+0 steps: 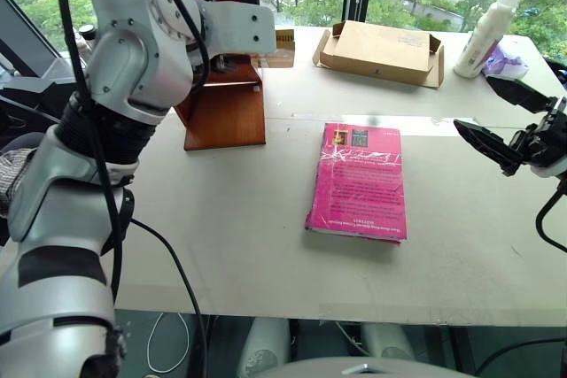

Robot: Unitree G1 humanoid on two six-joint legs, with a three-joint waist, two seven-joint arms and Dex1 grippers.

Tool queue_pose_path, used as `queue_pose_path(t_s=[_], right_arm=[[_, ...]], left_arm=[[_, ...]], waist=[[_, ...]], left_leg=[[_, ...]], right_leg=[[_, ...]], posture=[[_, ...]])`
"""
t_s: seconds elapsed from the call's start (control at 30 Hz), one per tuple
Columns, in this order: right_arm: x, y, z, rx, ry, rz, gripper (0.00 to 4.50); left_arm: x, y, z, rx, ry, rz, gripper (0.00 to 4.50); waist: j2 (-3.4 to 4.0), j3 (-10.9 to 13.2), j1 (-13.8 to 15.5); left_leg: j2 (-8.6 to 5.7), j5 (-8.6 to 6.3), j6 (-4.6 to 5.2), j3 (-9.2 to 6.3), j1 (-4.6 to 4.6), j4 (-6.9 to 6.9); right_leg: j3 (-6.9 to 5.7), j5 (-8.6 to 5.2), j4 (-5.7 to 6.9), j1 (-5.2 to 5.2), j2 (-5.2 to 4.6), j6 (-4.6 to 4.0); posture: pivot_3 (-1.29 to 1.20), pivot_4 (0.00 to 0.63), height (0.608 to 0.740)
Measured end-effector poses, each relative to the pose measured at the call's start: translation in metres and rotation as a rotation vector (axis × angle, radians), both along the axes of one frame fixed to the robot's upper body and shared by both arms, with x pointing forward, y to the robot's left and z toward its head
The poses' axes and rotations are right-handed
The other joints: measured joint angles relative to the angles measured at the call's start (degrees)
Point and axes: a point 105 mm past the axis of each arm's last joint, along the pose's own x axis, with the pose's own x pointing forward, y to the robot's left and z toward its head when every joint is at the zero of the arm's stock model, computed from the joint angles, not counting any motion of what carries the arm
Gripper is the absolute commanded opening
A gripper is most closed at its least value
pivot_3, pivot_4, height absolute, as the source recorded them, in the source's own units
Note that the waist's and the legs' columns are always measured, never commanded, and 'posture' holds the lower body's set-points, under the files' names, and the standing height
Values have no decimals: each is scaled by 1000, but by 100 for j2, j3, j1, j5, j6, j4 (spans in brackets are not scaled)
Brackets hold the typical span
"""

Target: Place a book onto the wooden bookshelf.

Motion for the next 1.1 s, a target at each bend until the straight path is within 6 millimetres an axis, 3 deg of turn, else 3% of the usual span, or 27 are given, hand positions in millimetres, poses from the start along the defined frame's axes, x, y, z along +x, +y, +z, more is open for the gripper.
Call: queue_pose_path(t_s=[0.03,0.17,0.33,0.47,0.63,0.73,0.87,1.03,1.1], right_arm=[[0,0,0,2,0,1,4500],[-1,1,0,7,8,11,4500],[-4,6,5,39,15,49,4500],[-5,6,7,35,26,55,4500],[-9,3,12,47,40,65,4500],[-14,1,16,39,40,56,4500],[-21,-5,8,26,85,17,4500],[-34,-24,-28,-42,237,-106,4500],[-37,-31,-38,-69,276,-143,4500]], left_arm=[[1,-1,-1,-20,2,8,4102],[-5,-14,10,-136,-42,-24,4102],[-44,-36,44,-432,-67,-218,4102],[-74,-28,61,-609,-76,-306,4102],[-122,-49,63,-967,158,-500,4102],[-134,-66,56,-1099,279,-589,4102],[-120,-71,4,-1201,433,-499,4102],[-114,-79,-68,-1296,558,-429,4102],[-112,-78,-78,-1330,539,-419,4102]], waist=[[-4,2,6],[-11,6,20],[-10,7,0],[-9,7,-20],[-10,8,46],[-10,7,52],[-4,2,-2],[-6,4,12],[-7,4,21]], left_leg=[[0,0,0,-1,-2,0],[2,-1,1,-4,-13,1],[4,-1,1,-4,-12,-1],[6,-1,1,-4,-6,-1],[-1,-1,1,-23,-6,21],[-3,-2,1,-32,-2,32],[0,-1,0,-32,8,28],[0,-2,-1,-31,2,28],[-1,-2,0,-32,2,28]], right_leg=[[-2,0,-1,0,0,0],[-5,0,-8,-4,-6,1],[-3,-3,-6,-7,-8,5],[-4,-3,2,-7,-5,5],[-18,-15,-1,17,-9,26],[-23,-15,1,30,-9,27],[-14,-2,8,33,-6,5],[8,-2,1,31,-10,4],[7,-2,-2,33,-12,4]], posture=[[0,150,740],[0,150,740],[0,150,740],[0,150,740],[0,150,740],[0,150,740],[0,150,740],[0,150,740],[0,150,740]])
